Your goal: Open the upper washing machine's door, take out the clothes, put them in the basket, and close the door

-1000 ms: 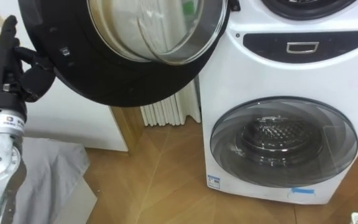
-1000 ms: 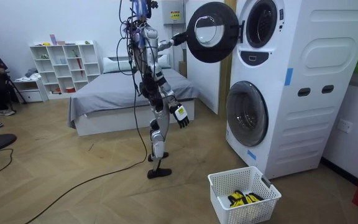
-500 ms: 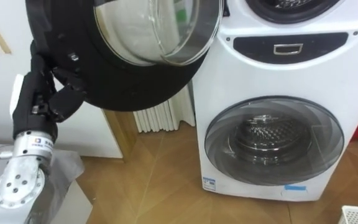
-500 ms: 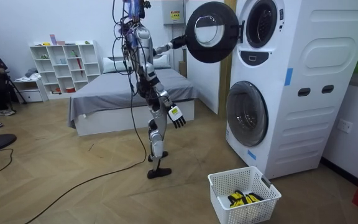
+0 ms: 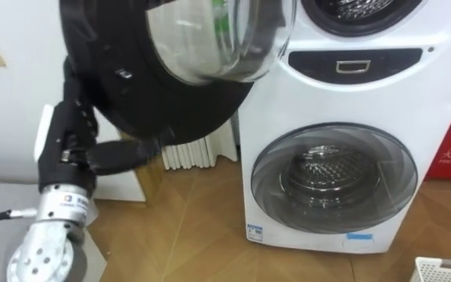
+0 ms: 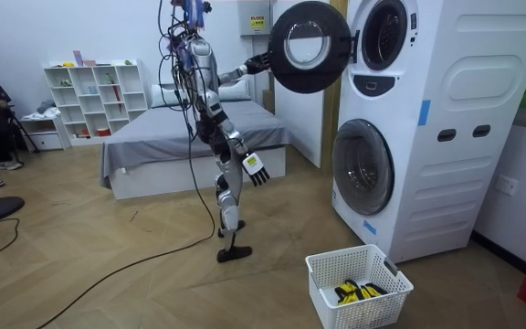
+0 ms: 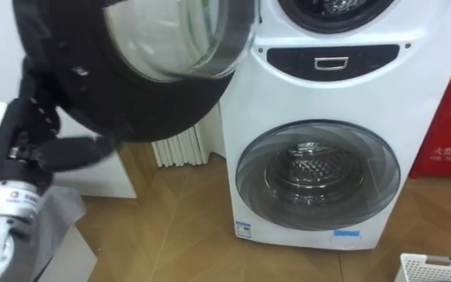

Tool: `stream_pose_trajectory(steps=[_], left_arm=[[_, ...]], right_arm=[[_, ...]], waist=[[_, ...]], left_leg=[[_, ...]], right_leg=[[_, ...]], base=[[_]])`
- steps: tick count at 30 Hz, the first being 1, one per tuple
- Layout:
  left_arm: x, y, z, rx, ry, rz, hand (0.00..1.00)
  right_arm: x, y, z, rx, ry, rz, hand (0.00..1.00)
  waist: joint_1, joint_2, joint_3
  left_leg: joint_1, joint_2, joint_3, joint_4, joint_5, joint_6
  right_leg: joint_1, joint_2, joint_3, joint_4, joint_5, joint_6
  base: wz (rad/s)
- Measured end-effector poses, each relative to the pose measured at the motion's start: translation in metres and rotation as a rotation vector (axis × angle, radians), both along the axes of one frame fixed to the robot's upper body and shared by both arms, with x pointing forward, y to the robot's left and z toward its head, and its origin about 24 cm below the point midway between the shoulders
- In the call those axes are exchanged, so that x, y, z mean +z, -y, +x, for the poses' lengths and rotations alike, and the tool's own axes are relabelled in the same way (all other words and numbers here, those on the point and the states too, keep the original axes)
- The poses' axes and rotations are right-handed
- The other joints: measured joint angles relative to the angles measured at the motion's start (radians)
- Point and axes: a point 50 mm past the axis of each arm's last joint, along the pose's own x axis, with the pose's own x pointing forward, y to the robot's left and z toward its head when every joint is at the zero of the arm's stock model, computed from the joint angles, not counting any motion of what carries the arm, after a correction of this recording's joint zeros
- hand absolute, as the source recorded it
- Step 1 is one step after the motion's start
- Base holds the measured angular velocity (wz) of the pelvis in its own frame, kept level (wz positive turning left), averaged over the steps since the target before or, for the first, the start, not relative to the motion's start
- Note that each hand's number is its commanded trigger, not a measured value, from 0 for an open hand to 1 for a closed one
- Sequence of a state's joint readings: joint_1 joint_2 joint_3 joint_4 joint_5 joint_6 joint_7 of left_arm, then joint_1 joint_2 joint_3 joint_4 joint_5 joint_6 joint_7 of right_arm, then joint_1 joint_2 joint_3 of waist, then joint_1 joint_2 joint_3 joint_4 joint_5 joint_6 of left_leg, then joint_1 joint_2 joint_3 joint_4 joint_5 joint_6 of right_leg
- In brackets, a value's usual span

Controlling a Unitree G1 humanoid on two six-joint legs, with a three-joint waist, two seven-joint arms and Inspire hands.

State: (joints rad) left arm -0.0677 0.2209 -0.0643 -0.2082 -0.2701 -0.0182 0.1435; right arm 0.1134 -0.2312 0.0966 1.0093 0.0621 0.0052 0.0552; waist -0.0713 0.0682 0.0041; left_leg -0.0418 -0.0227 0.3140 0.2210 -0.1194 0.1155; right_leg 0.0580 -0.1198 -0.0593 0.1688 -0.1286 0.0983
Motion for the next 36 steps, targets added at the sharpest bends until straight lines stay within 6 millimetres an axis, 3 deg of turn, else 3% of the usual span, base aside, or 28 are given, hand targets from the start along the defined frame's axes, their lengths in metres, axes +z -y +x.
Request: stream_pose_trajectory(steps=[3,4,5,6,7,8,10,11,12,14,15,16,17,20,22,25,28,36], left_arm=[[-0.004,0.021,-0.002,-0.097,-0.012,-0.027,0.00],[-0.005,0.030,-0.004,-0.151,-0.014,-0.027,0.00],[-0.007,0.038,-0.006,-0.210,-0.021,-0.021,0.00],[-0.008,0.042,-0.006,-0.240,-0.024,-0.013,0.00],[-0.009,0.049,-0.008,-0.294,-0.028,0.000,0.00],[-0.013,0.055,-0.009,-0.347,-0.051,0.023,0.00],[-0.022,0.067,-0.012,-0.429,-0.093,0.034,0.00],[-0.025,0.075,-0.014,-0.506,-0.111,0.024,0.00],[-0.028,0.079,-0.016,-0.552,-0.128,0.022,0.00],[-0.038,0.099,-0.027,-0.744,-0.191,0.061,0.00],[-0.041,0.103,-0.030,-0.784,-0.205,0.068,0.00],[-0.049,0.111,-0.034,-0.852,-0.247,0.065,0.00],[-0.058,0.116,-0.038,-0.904,-0.299,0.076,0.00],[-0.063,0.121,-0.043,-1.006,-0.327,0.112,0.00],[-0.062,0.123,-0.045,-1.045,-0.320,0.109,0.00],[-0.060,0.129,-0.047,-1.086,-0.306,0.094,0.00],[-0.060,0.129,-0.047,-1.094,-0.305,0.099,0.00],[-0.066,0.132,-0.050,-1.111,-0.332,0.098,0.00]], right_arm=[[0.000,-0.003,0.003,-0.029,0.013,0.022,0.00],[0.000,-0.004,0.004,-0.038,0.018,0.028,0.00],[-0.001,-0.009,0.006,-0.046,0.027,0.039,0.00],[-0.001,-0.010,0.009,-0.047,0.032,0.043,0.00],[0.000,-0.014,0.016,-0.042,0.049,0.054,0.00],[0.000,-0.021,0.022,-0.030,0.060,0.074,0.00],[-0.002,-0.022,0.018,0.002,0.044,0.078,0.00],[-0.001,-0.019,0.017,0.013,0.037,0.066,0.00],[-0.001,-0.017,0.016,0.011,0.035,0.061,0.00],[-0.001,-0.015,0.015,0.024,0.031,0.037,0.00],[-0.001,-0.016,0.015,0.031,0.029,0.036,0.00],[-0.001,-0.014,0.015,0.033,0.025,0.030,0.00],[-0.001,-0.015,0.015,0.027,0.027,0.027,0.00],[-0.003,-0.020,0.013,0.010,0.021,0.045,0.00],[-0.005,-0.023,0.010,-0.006,0.013,0.059,0.00],[-0.006,-0.023,0.010,-0.018,0.015,0.067,0.00],[-0.007,-0.023,0.009,-0.037,0.005,0.073,0.00],[-0.007,-0.028,0.012,0.010,0.002,0.075,0.00]], waist=[[-0.004,0.000,-0.0006],[-0.005,-0.003,0.0002],[-0.006,-0.021,0.0005],[-0.004,-0.022,0.0024],[0.013,0.002,0.0018],[-0.019,0.021,0.0040],[-0.071,0.015,-0.0052],[-0.091,0.015,-0.0058],[-0.099,0.006,-0.0111],[-0.122,0.012,-0.0102],[-0.119,0.011,-0.0093],[-0.113,0.015,-0.0016],[-0.115,0.025,0.0016],[-0.138,0.014,0.0047],[-0.142,0.006,0.0025],[-0.142,0.004,0.0029],[-0.138,-0.006,0.0096],[-0.140,-0.014,0.0152]], left_leg=[[0.001,0.010,0.043,0.001,0.001,-0.002],[0.002,0.008,0.044,-0.004,0.004,-0.015],[-0.001,-0.002,0.033,0.018,-0.001,-0.080],[-0.011,0.002,0.008,0.074,-0.024,-0.086],[-0.043,0.036,-0.129,0.250,-0.150,-0.070],[-0.076,0.059,-0.132,0.306,-0.200,-0.046],[-0.041,0.063,-0.112,0.246,-0.198,-0.050],[-0.009,0.062,-0.073,0.167,-0.182,-0.074],[0.008,0.062,-0.049,0.129,-0.174,-0.081],[0.032,0.059,0.026,0.045,-0.104,-0.080],[0.033,0.054,0.042,0.043,-0.089,-0.070],[0.033,0.043,0.037,0.044,-0.081,-0.045],[0.036,0.039,0.026,0.037,-0.082,-0.043],[0.052,0.039,0.009,0.016,-0.080,-0.041],[0.071,0.042,0.009,0.000,-0.074,-0.035],[0.078,0.045,0.008,-0.018,-0.070,-0.045],[0.079,0.048,0.008,-0.024,-0.074,-0.057],[0.107,0.050,-0.020,-0.034,-0.077,-0.063]], right_leg=[[-0.005,-0.002,0.004,-0.007,0.006,-0.005],[-0.006,-0.005,0.001,-0.019,0.011,-0.013],[-0.011,-0.034,-0.016,-0.030,0.018,-0.029],[-0.014,-0.045,-0.034,-0.023,0.020,-0.032],[-0.058,-0.036,-0.051,0.055,0.015,-0.029],[-0.076,-0.011,-0.057,0.124,0.006,-0.024],[-0.073,0.017,-0.047,0.121,0.003,-0.019],[-0.077,0.029,-0.055,0.118,0.004,-0.020],[-0.076,0.036,-0.054,0.106,0.007,-0.024],[-0.064,0.057,-0.046,0.049,0.034,-0.041],[-0.060,0.057,-0.036,0.036,0.063,-0.042],[-0.052,0.065,-0.021,0.015,0.074,-0.058],[-0.045,0.073,-0.022,0.009,0.075,-0.065],[-0.040,0.086,-0.021,-0.005,0.044,-0.075],[-0.037,0.094,-0.022,-0.011,0.032,-0.082],[-0.036,0.102,-0.022,-0.016,0.025,-0.101],[-0.034,0.106,-0.023,-0.019,0.011,-0.111],[-0.007,0.112,-0.023,-0.019,-0.004,-0.112]], base=[[0.04],[-0.03],[-0.14],[-0.72],[-0.94],[-0.89],[-0.25],[-0.21],[-0.26],[-0.37],[-0.73],[-0.83],[-0.71],[-0.25],[-0.04],[0.04],[0.01],[-0.06]])
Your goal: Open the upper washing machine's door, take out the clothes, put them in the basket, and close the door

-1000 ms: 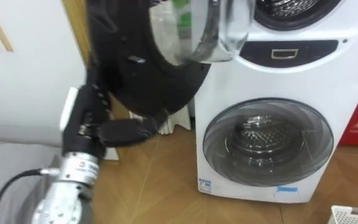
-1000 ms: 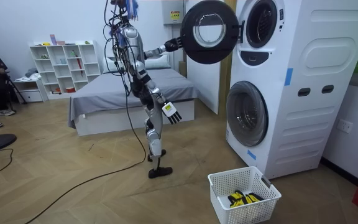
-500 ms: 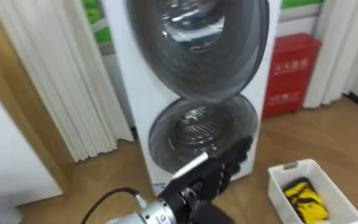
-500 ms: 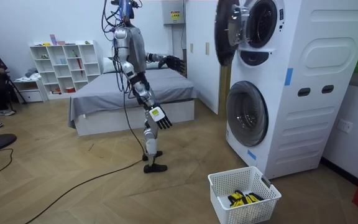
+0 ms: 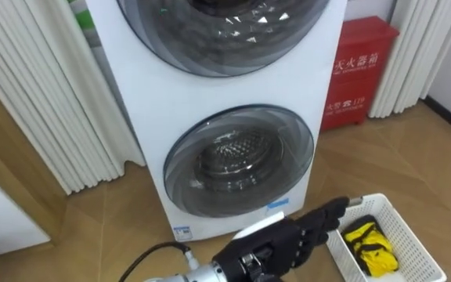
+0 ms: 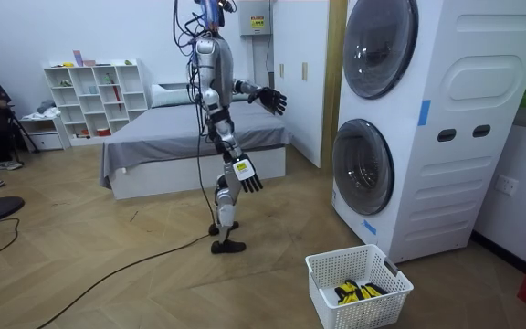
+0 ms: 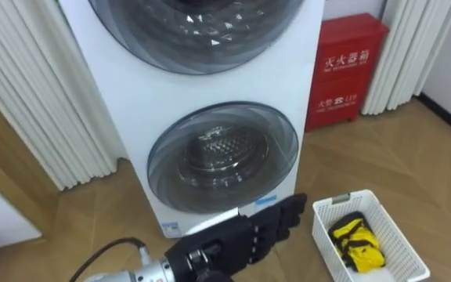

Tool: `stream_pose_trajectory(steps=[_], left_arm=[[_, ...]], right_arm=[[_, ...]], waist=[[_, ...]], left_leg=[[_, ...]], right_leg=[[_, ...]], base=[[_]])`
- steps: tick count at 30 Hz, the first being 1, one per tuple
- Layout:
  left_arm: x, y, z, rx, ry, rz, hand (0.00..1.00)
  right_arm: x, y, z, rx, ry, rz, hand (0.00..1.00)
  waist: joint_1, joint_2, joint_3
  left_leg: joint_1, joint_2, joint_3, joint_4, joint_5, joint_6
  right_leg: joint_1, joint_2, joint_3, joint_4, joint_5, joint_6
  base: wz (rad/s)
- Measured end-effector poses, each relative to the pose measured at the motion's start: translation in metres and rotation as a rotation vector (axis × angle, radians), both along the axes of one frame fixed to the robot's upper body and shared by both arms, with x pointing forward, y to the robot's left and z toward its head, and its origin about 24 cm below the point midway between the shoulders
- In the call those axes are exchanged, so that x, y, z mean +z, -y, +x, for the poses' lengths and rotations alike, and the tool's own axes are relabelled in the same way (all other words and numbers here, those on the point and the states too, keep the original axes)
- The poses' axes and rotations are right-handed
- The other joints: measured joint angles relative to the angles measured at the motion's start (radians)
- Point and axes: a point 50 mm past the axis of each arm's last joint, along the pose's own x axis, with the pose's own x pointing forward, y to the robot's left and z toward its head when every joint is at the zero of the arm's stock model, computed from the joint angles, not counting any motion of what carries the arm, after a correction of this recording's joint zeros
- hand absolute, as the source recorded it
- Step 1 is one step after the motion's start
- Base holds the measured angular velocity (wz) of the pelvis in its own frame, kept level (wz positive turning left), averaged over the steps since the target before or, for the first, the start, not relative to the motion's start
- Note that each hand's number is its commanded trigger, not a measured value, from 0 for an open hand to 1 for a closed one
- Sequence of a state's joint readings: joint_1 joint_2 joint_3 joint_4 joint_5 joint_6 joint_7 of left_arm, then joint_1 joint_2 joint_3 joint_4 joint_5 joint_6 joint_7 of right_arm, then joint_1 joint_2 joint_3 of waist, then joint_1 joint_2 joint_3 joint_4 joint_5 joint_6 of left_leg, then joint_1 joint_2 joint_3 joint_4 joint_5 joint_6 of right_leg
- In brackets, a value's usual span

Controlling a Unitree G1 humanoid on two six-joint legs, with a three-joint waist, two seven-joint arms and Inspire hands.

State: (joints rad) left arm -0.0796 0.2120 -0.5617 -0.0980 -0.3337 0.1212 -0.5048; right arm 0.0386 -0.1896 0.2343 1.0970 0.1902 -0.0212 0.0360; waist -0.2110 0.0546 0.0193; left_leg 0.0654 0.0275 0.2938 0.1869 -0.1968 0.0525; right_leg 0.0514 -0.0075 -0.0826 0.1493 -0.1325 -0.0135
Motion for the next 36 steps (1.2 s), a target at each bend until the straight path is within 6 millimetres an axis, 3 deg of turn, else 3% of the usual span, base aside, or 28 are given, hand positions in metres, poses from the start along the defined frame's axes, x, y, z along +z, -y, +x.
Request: stream_pose_trajectory(steps=[6,9,13,15,17,18,19,20,21,22,25,26,29,32,36], left_arm=[[-0.005,0.001,-0.001,-0.007,-0.019,0.009,0.00],[-0.020,-0.006,0.000,0.026,-0.063,0.060,0.00],[-0.052,-0.031,-0.007,0.135,-0.073,0.240,0.00],[-0.078,-0.047,-0.018,0.208,-0.116,0.347,0.00],[-0.124,-0.083,-0.040,0.356,-0.255,0.532,0.00],[-0.135,-0.095,-0.049,0.400,-0.303,0.580,0.00],[-0.158,-0.120,-0.068,0.502,-0.419,0.662,0.00],[-0.175,-0.146,-0.090,0.612,-0.536,0.743,0.00],[-0.181,-0.158,-0.101,0.667,-0.587,0.779,0.00],[-0.190,-0.182,-0.123,0.783,-0.680,0.849,0.00],[-0.196,-0.218,-0.171,1.017,-0.798,0.989,0.00],[-0.197,-0.225,-0.194,1.068,-0.848,1.048,0.00],[-0.201,-0.221,-0.239,1.056,-0.987,1.147,0.00],[-0.207,-0.203,-0.251,1.029,-1.083,1.137,0.00],[-0.211,-0.189,-0.252,1.011,-1.125,1.116,0.00]], right_arm=[[0.001,-0.003,0.002,0.020,0.007,0.004,0.00],[0.001,-0.002,0.002,0.020,0.010,0.004,0.00],[0.001,-0.004,-0.001,0.027,0.013,0.019,0.00],[0.000,-0.005,-0.005,0.029,0.004,0.024,0.00],[-0.001,-0.005,-0.011,0.026,-0.007,0.027,0.00],[-0.002,-0.005,-0.014,0.012,-0.010,0.030,0.00],[-0.003,-0.004,-0.020,-0.021,-0.020,0.037,0.00],[-0.004,-0.005,-0.024,-0.044,-0.028,0.040,0.00],[-0.004,-0.005,-0.026,-0.055,-0.032,0.041,0.00],[-0.005,-0.005,-0.030,-0.077,-0.036,0.046,0.00],[-0.006,-0.003,-0.039,-0.112,-0.046,0.065,0.00],[-0.006,-0.002,-0.041,-0.131,-0.050,0.072,0.00],[-0.009,-0.002,-0.048,-0.169,-0.071,0.094,0.00],[-0.011,-0.002,-0.055,-0.216,-0.095,0.111,0.00],[-0.012,-0.003,-0.057,-0.228,-0.105,0.122,0.00]], waist=[[0.002,-0.011,0.0065],[0.016,-0.013,0.0062],[0.034,-0.027,-0.0044],[0.072,-0.036,-0.0021],[0.100,-0.051,-0.0057],[0.104,-0.056,-0.0077],[0.116,-0.065,-0.0147],[0.133,-0.067,-0.0161],[0.137,-0.071,-0.0192],[0.159,-0.073,-0.0217],[0.197,-0.074,-0.0206],[0.214,-0.078,-0.0161],[0.224,-0.067,-0.0150],[0.243,-0.067,-0.0139],[0.246,-0.071,-0.0131]], left_leg=[[-0.001,0.000,-0.001,-0.001,0.000,0.000],[-0.006,-0.001,-0.009,-0.001,-0.001,-0.001],[-0.010,0.001,-0.009,-0.001,-0.001,-0.002],[0.001,0.005,-0.009,-0.001,-0.007,-0.012],[0.012,0.005,-0.037,-0.002,-0.023,-0.030],[0.015,0.001,-0.046,-0.002,-0.026,-0.031],[0.016,0.000,-0.058,0.002,-0.026,-0.031],[0.018,-0.002,-0.076,0.005,-0.027,-0.032],[0.018,-0.002,-0.082,0.007,-0.026,-0.032],[0.019,-0.003,-0.090,0.010,-0.027,-0.032],[0.027,-0.002,-0.106,0.006,-0.028,-0.032],[0.041,-0.003,-0.101,-0.005,-0.028,-0.031],[0.063,-0.005,-0.102,-0.008,-0.039,-0.029],[0.064,-0.007,-0.106,-0.009,-0.043,-0.027],[0.067,-0.007,-0.108,-0.004,-0.052,-0.029]], right_leg=[[-0.002,0.000,0.002,0.000,-0.001,0.001],[-0.009,0.000,0.001,0.000,-0.001,0.001],[-0.014,0.003,-0.001,0.001,-0.001,0.001],[-0.005,0.008,-0.001,0.001,-0.002,-0.001],[0.013,0.012,-0.019,-0.001,-0.017,-0.015],[0.017,0.013,-0.030,-0.001,-0.019,-0.017],[0.019,0.011,-0.047,0.001,-0.025,-0.018],[0.020,0.012,-0.060,0.001,-0.030,-0.018],[0.021,0.013,-0.064,0.002,-0.032,-0.018],[0.026,0.013,-0.071,0.002,-0.033,-0.019],[0.041,0.010,-0.079,-0.004,-0.037,-0.015],[0.051,0.011,-0.065,-0.010,-0.037,-0.014],[0.077,0.011,-0.062,-0.015,-0.041,-0.007],[0.083,0.007,-0.073,-0.017,-0.044,-0.004],[0.095,0.000,-0.084,-0.019,-0.055,-0.004]], base=[[0.00],[-0.07],[-0.01],[-0.14],[0.01],[0.28],[0.38],[0.36],[0.28],[0.22],[0.16],[-0.06],[-0.01],[0.07],[0.05]])
